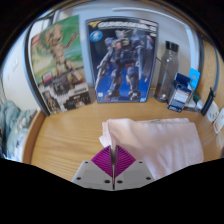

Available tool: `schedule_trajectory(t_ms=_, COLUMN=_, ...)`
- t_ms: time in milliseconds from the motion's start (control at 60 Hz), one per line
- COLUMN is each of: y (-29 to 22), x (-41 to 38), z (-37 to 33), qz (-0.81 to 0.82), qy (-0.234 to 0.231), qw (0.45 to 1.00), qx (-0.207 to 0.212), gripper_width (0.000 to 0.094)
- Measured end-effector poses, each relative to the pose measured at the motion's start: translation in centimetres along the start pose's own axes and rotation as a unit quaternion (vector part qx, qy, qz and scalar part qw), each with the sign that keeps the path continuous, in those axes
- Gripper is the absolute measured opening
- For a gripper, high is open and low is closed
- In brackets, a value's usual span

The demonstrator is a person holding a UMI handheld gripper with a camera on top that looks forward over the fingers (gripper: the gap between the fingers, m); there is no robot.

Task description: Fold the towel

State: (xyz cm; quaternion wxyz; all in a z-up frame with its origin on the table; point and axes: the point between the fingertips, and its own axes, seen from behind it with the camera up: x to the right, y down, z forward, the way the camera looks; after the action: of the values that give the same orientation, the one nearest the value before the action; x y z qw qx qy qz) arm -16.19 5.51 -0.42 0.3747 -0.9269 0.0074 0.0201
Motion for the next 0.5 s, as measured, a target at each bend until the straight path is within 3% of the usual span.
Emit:
schedule_trajectory(t_ms=133, y=-5.3, x=3.0, z=-4.3, qz=0.034, qy=-0.019, qw=0.998, qx=0.039, gripper_width=0.0008)
schedule_trajectory(t_ms=267, y=-9.3, x=8.8, z=-8.1, qz=0.05, qy=-0.01, qw=0.996, qx=0.067, gripper_width=0.0008)
schedule_trajectory(t_ms=400, y=-9.9, x=16.9, z=-9.6, qz=0.049, qy=0.021, qw=0.996, qx=0.076, gripper_width=0.0009)
schedule_trajectory(t_ms=500, y=-7.8, x=22.8, z=-8.8, qz=0.058, qy=0.045, qw=0.996, qx=0.052, gripper_width=0.0028)
